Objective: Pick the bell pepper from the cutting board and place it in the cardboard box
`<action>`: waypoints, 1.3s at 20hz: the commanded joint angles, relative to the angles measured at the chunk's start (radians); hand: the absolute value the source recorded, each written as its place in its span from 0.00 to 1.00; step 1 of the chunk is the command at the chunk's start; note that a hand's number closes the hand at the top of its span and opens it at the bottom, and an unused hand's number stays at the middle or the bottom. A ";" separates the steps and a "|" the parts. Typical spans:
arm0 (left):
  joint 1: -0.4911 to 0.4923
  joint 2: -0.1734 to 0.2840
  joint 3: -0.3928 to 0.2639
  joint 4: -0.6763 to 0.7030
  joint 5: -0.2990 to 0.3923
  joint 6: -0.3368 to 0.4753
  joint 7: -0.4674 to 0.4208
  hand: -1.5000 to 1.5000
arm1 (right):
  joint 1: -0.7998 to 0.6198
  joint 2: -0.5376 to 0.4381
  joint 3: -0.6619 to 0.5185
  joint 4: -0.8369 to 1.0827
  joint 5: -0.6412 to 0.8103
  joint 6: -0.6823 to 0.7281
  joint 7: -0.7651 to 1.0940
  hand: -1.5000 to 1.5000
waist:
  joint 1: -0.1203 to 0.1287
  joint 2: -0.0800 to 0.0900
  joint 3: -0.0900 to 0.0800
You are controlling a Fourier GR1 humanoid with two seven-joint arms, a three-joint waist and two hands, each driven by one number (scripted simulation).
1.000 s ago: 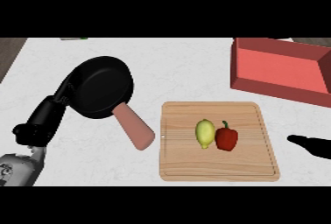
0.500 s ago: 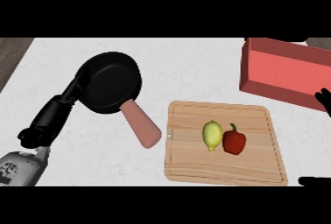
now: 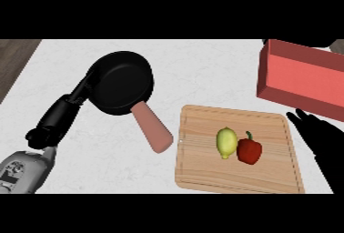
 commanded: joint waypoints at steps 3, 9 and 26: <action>-0.044 -0.011 0.016 0.021 0.007 -0.031 0.020 0.50 | -0.203 0.173 0.170 0.121 0.003 0.143 0.261 0.00 | 0.010 0.001 0.001; -0.039 -0.012 0.051 0.060 -0.012 -0.028 0.000 0.50 | -0.292 0.306 0.209 0.199 -0.011 0.171 0.363 0.00 | -0.017 -0.003 0.002; 0.029 -0.049 0.069 -0.002 -0.055 -0.031 -0.002 0.50 | -0.301 0.495 0.258 0.508 0.219 0.152 0.280 0.00 | -0.027 -0.007 0.004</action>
